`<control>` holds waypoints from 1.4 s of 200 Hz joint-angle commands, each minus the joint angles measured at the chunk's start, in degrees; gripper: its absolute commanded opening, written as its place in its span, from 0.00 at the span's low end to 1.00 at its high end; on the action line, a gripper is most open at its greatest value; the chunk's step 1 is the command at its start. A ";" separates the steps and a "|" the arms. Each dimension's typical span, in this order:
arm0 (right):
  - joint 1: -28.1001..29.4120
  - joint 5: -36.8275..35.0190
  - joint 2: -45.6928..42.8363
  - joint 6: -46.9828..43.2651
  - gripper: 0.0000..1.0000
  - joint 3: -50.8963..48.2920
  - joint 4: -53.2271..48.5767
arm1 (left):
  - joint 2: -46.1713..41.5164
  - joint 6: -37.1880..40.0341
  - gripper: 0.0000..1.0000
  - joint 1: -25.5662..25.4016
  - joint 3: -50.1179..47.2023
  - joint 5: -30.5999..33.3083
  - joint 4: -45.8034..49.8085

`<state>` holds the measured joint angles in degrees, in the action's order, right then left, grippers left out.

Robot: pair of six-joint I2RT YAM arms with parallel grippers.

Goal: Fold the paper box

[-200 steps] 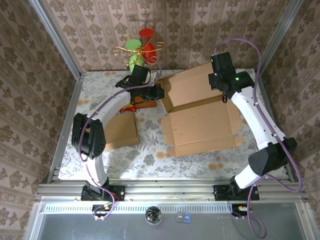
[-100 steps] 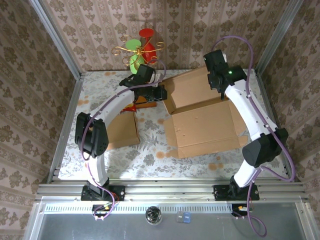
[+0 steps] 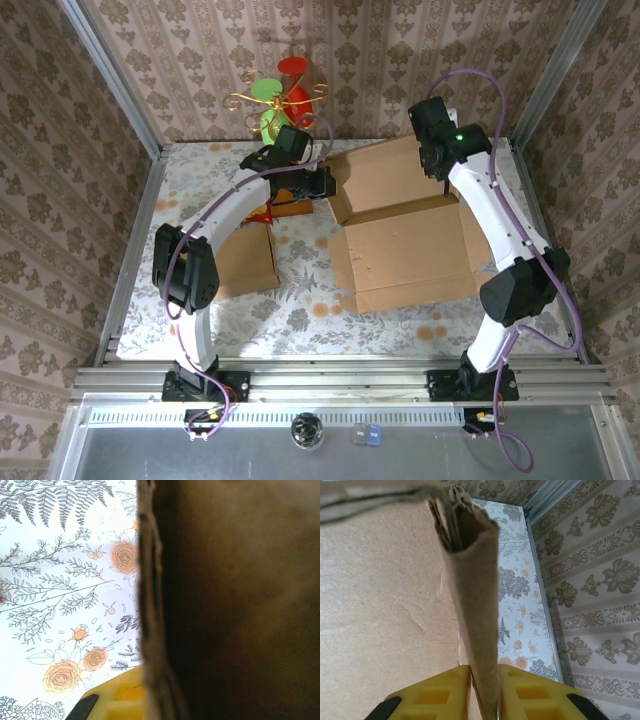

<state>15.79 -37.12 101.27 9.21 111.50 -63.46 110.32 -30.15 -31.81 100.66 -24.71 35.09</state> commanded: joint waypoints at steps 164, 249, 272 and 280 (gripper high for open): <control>0.42 -1.04 0.99 4.70 0.00 -4.14 0.07 | 3.00 -0.08 0.01 -2.01 4.02 8.35 8.08; 2.08 -0.73 -0.63 7.89 0.00 -10.15 2.54 | 6.28 -1.97 0.13 -4.69 -0.68 16.29 4.95; 2.62 -1.26 -0.40 8.27 0.00 -11.08 2.64 | 7.94 -2.28 0.14 -5.26 -0.86 17.69 5.64; 2.88 -1.43 -0.31 8.37 0.00 -11.32 2.54 | 8.41 -2.37 0.14 -5.42 -0.93 18.24 5.79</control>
<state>18.15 -35.77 102.61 15.27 101.30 -61.69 116.79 -31.75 -36.60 100.51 -9.85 39.86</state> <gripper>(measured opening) 0.075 0.143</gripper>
